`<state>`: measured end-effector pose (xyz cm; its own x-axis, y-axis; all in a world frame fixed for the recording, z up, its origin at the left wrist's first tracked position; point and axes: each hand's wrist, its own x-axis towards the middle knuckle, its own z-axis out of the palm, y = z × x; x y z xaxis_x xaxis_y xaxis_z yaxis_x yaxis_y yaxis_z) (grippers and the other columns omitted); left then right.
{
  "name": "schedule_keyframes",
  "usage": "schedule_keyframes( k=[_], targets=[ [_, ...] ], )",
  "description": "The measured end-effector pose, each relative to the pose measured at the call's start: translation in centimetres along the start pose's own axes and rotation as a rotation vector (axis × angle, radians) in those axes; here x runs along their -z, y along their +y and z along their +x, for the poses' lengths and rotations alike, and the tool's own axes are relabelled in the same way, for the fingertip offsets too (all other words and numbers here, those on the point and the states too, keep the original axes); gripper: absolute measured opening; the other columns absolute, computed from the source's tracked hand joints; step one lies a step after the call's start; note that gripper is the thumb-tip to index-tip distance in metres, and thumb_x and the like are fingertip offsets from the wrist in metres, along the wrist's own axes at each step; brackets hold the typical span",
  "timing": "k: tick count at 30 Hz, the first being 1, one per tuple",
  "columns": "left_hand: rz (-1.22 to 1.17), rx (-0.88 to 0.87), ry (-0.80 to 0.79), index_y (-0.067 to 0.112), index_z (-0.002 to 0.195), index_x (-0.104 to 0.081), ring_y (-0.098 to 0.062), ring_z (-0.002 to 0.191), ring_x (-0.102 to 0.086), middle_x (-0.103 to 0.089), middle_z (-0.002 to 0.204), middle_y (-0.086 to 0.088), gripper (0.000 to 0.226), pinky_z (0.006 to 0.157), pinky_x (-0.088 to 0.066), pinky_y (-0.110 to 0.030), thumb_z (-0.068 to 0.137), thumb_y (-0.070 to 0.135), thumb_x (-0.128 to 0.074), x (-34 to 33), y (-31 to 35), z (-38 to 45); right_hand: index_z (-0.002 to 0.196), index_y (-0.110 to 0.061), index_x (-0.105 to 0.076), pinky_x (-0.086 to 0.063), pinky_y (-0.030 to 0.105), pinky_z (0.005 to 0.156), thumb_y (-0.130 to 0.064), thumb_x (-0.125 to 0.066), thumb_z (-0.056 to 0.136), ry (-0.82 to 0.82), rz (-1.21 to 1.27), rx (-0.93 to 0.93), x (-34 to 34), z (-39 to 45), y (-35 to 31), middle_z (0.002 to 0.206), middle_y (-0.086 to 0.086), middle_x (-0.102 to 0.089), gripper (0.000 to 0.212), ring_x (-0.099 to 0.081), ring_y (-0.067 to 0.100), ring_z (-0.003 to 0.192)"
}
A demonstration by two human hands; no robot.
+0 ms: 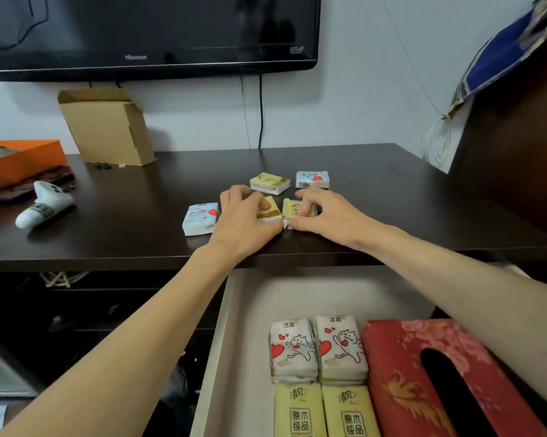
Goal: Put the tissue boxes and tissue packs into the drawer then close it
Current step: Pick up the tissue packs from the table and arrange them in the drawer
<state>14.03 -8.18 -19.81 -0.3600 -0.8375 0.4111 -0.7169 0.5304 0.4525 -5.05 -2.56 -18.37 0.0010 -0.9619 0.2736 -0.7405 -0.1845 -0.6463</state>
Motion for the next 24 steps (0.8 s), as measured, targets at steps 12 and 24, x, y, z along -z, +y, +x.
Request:
schedule_keyframes(
  k=[12,24],
  targets=[
    [0.145,-0.083,-0.338,0.03,0.113,-0.055,-0.023,0.107,-0.05,-0.054,0.118,-0.004,0.037,0.091,-0.047,-0.048,0.084,0.05,-0.065,4.1,2.4,-3.0,0.066,-0.024,-0.061,-0.051,0.047,0.095,-0.047,-0.084,0.064,-0.064,-0.059,-0.016,1.7,-4.3,-1.4,0.111,-0.004,-0.072,0.032,-0.067,0.024,0.101],
    [-0.266,-0.151,-0.35,0.042,0.105,-0.052,-0.006,0.1,-0.057,-0.062,0.105,0.018,0.056,0.079,-0.05,-0.032,0.06,0.049,-0.084,6.3,4.3,-16.2,0.101,-0.037,-0.057,-0.057,0.039,0.067,-0.033,-0.087,0.069,-0.219,0.061,-0.043,3.6,-18.4,-6.1,0.092,-0.007,-0.073,0.045,-0.068,0.014,0.073]
  ],
)
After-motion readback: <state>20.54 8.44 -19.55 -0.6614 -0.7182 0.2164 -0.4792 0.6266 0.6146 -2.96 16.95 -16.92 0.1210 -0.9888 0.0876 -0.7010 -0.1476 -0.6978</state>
